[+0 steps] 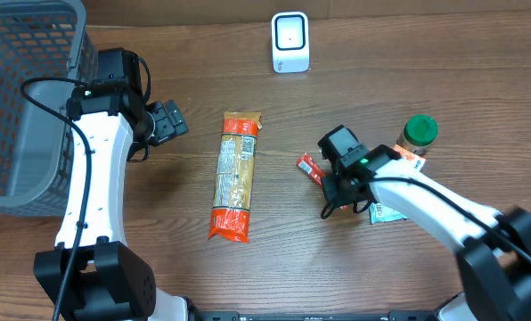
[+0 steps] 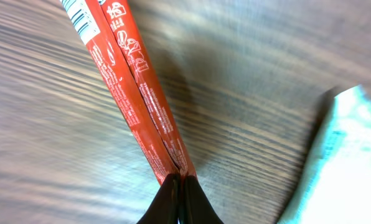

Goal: Scan the item barcode
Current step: 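Lift the red stick packet and carry it toward the white scanner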

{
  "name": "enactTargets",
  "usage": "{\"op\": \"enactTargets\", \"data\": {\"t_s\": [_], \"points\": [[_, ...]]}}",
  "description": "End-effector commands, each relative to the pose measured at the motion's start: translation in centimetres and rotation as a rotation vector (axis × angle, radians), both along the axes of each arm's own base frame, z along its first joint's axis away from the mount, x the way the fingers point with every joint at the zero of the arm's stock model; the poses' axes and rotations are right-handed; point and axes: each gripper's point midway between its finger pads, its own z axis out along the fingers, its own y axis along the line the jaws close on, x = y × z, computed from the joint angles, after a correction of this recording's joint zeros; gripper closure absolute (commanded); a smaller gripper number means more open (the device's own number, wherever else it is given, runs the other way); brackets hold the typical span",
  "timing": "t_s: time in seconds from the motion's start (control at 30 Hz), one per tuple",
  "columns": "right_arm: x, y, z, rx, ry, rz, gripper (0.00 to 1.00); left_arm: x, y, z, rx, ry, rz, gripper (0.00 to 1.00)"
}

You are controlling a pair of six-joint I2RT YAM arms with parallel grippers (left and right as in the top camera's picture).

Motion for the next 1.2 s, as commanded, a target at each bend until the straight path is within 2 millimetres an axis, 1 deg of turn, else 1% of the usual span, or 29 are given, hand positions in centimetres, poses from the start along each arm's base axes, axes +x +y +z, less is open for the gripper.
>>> {"op": "enactTargets", "data": {"t_s": [0.0,0.07,0.2,0.53,0.8,0.87,0.9,1.0,1.07,1.17], "points": [[0.9,1.3,4.7,0.091,-0.111,0.052,0.96,0.3,0.1,1.0,0.016,-0.028,-0.010,0.00],[0.2,2.0,5.6,0.142,-0.102,0.083,0.96,0.3,0.1,1.0,0.016,-0.028,-0.011,0.00],[-1.1,3.0,6.2,0.214,-0.056,0.112,0.96,0.3,0.1,1.0,0.015,-0.029,-0.010,0.00],[-1.5,3.0,6.1,0.214,-0.041,0.132,0.97,0.3,0.1,1.0,0.016,-0.028,-0.011,0.00],[-2.3,3.5,6.6,0.251,-0.017,0.165,0.96,0.3,0.1,1.0,0.015,-0.029,-0.011,0.00],[-3.1,3.7,7.6,0.273,-0.015,0.223,0.96,0.3,0.1,1.0,0.016,-0.029,-0.010,0.00],[-3.2,3.7,8.2,0.279,-0.027,0.231,0.96,0.3,0.1,1.0,0.016,-0.029,-0.011,0.00],[-3.3,3.6,11.0,0.318,-0.102,0.241,0.96,0.3,0.1,1.0,0.015,-0.029,-0.010,0.00],[-3.7,3.3,12.7,0.335,-0.154,0.268,0.96,0.3,0.1,1.0,0.016,-0.028,-0.011,0.00],[-4.7,2.6,13.9,0.342,-0.172,0.275,0.96,0.3,0.1,1.0,0.015,-0.029,-0.011,0.00]]}}
